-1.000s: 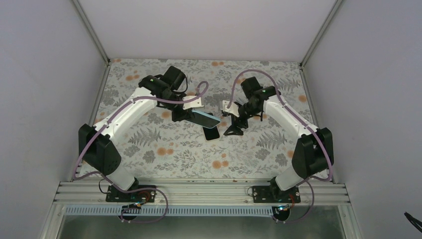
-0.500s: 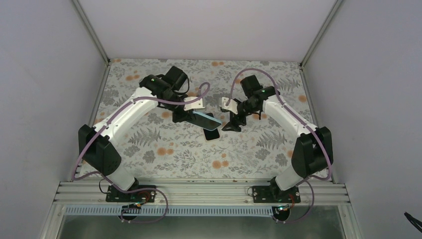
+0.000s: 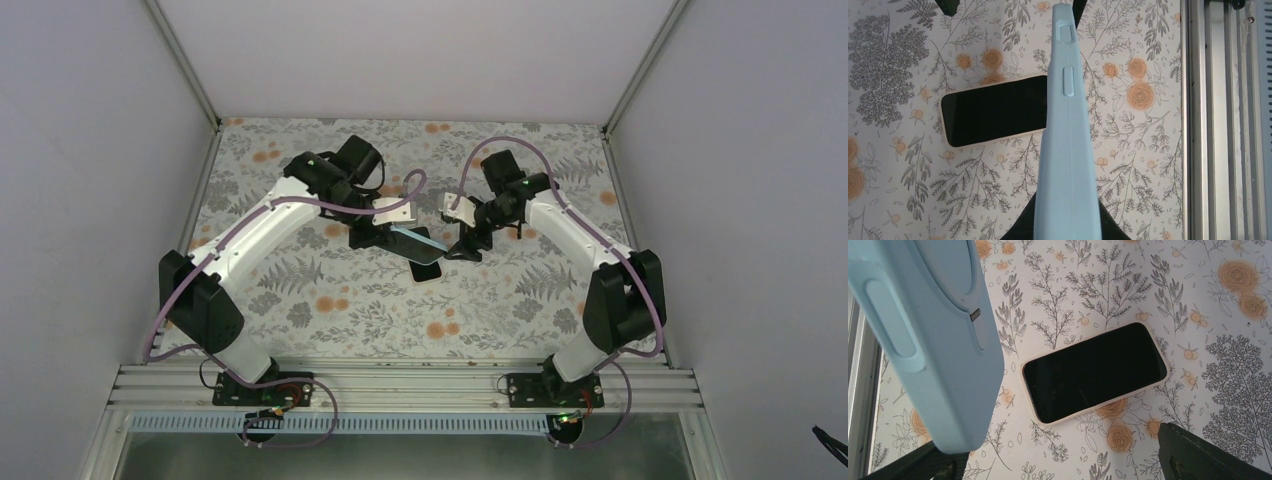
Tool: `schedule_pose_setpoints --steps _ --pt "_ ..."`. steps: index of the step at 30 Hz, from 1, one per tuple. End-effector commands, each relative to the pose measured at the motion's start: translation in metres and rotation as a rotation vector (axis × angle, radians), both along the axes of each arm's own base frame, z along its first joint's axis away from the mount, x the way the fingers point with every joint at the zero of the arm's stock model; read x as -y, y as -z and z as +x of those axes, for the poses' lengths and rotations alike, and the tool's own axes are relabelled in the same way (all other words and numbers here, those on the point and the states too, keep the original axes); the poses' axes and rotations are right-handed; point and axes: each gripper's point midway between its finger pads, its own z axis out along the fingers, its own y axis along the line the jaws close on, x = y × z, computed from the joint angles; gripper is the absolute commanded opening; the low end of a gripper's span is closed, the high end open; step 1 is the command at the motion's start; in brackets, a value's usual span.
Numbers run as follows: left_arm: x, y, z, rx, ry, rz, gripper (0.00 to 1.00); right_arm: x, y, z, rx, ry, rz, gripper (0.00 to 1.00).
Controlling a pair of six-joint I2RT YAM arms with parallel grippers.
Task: Take the phone out of the phone case
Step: Remove the phone case from the phone.
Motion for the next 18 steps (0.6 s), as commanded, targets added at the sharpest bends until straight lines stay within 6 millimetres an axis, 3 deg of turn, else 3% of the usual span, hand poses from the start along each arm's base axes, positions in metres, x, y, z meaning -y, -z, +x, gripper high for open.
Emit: schedule_pose_setpoints --steps 1,15,18 --pt "0.013 -0.025 -0.01 0.022 0.041 -0.077 0.02 0.0 0.001 0.02 0.043 0.049 -0.006 0.92" --pt "0.01 -0.03 -0.024 0.023 0.062 -0.058 0.02 0.008 -0.001 0.038 0.073 0.067 -0.048 0.91" --pt "0.011 -0.032 -0.029 0.019 0.07 -0.057 0.02 0.008 0.006 0.046 0.059 0.079 -0.067 0.88"
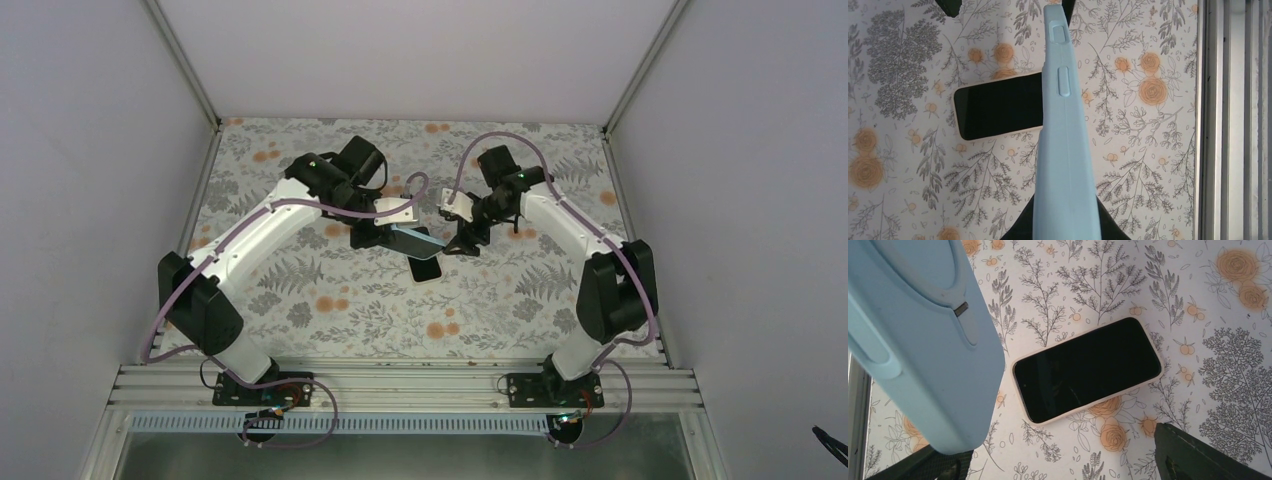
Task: Take the phone out of the phone case
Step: Remove the phone case from the phone.
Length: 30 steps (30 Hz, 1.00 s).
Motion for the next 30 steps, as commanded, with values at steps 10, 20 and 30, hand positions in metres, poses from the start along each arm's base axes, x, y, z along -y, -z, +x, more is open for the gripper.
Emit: schedule_pose_setpoints --steps 10,20,30 --pt "0.007 -0.037 -0.043 -0.013 0.087 -0.079 0.02 0.017 0.007 0.058 0.079 0.094 -0.099 0.88" --pt "0.002 -0.039 -0.038 0.049 0.063 -0.068 0.02 0.027 0.005 0.062 0.058 0.117 -0.095 0.87" --pt "0.015 -0.047 -0.007 0.183 0.004 -0.141 0.02 0.023 -0.038 -0.029 0.105 0.027 0.136 0.89"
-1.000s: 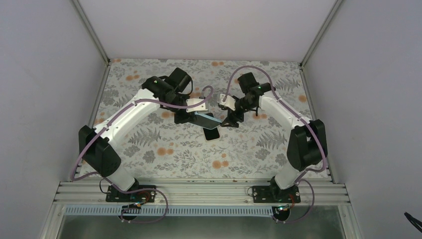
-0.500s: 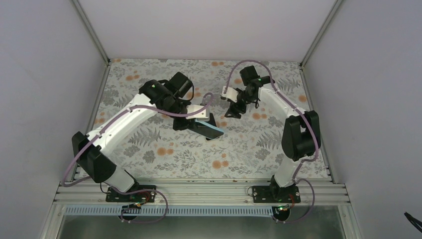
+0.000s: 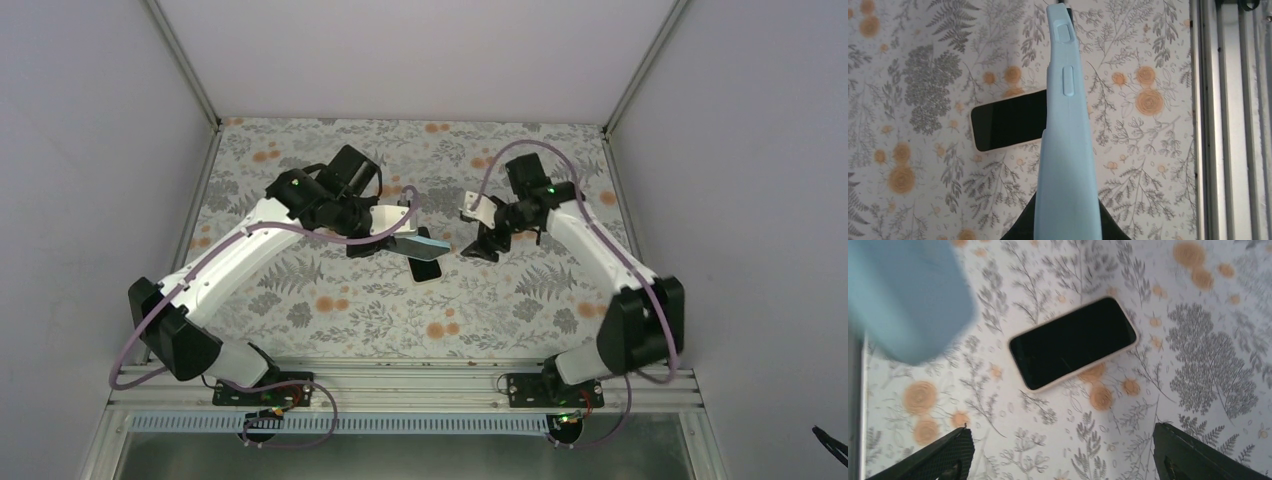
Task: Take the phone out of the phone case
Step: Remove the phone case from the phone.
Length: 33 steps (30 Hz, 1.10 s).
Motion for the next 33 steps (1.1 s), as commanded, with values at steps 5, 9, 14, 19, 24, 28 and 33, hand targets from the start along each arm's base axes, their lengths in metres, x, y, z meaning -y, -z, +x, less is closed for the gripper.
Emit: schedule_pose_setpoints --steps 5,9,14,19,24,28,33 --pt "0.023 -0.019 0.012 0.015 0.032 -0.1 0.02 -0.013 -0.033 -0.038 0.098 -0.012 0.235 0.88" --pt "0.024 -0.02 0.012 0.017 0.035 -0.108 0.02 -0.013 -0.035 -0.029 0.134 0.021 0.245 0.88" --pt "0.023 -0.017 0.009 0.0 0.037 -0.102 0.02 -0.014 -0.044 -0.017 0.175 0.045 0.248 0.88" --pt "0.021 -0.016 0.007 0.003 0.035 -0.098 0.02 -0.012 -0.047 -0.009 0.194 0.059 0.237 0.88" --pt "0.021 -0.017 0.008 0.01 0.037 -0.104 0.02 -0.015 -0.051 -0.009 0.189 0.049 0.251 0.88" --pt "0.025 -0.017 0.005 -0.01 0.05 -0.116 0.02 -0.016 -0.053 -0.005 0.192 0.055 0.259 0.88" --pt "0.03 -0.019 -0.004 -0.06 0.085 -0.144 0.02 -0.019 -0.064 0.007 0.215 0.08 0.277 0.87"
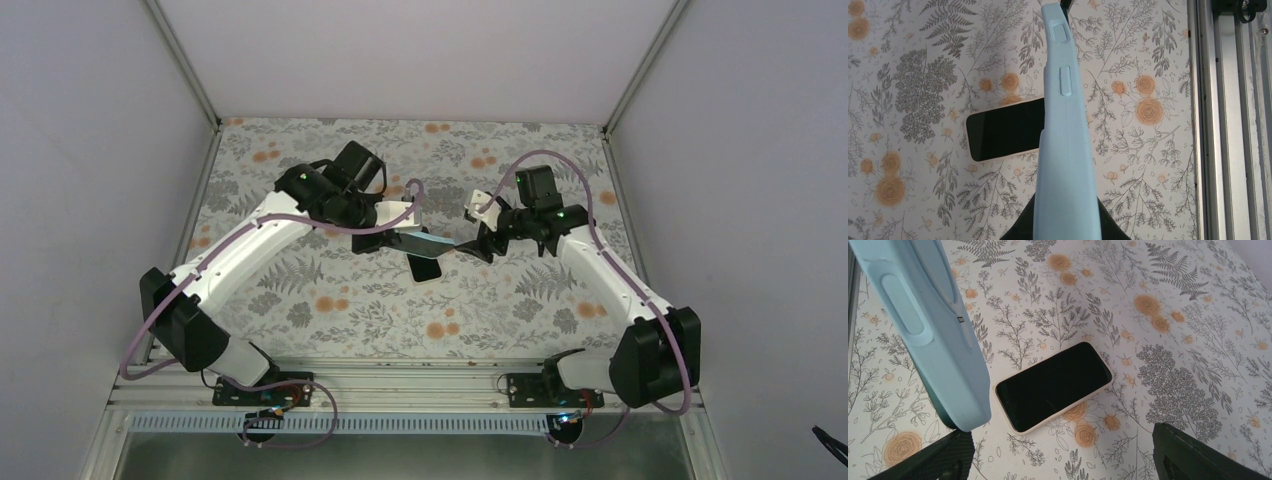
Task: Take the phone out of the phone case
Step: Remove the phone case from the phone.
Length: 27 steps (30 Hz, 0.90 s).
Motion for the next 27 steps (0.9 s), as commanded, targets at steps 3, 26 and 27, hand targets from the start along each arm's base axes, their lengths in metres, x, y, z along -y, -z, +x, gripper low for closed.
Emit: schedule_pose_setpoints --steps 3,26,27 --pt "0.023 -0.028 -0.025 -0.082 0.12 -0.15 0.02 -0.01 -0.039 0.032 0.087 0.046 0.077 0.87" --pt "0.049 -0.09 0.006 0.084 0.112 -0.24 0.02 -0.075 -0.057 -0.063 -0.182 -0.49 0.216 0.87" --pt "0.049 -0.094 0.015 0.124 0.089 -0.242 0.02 -0.076 -0.06 -0.067 -0.193 -0.505 0.233 0.87"
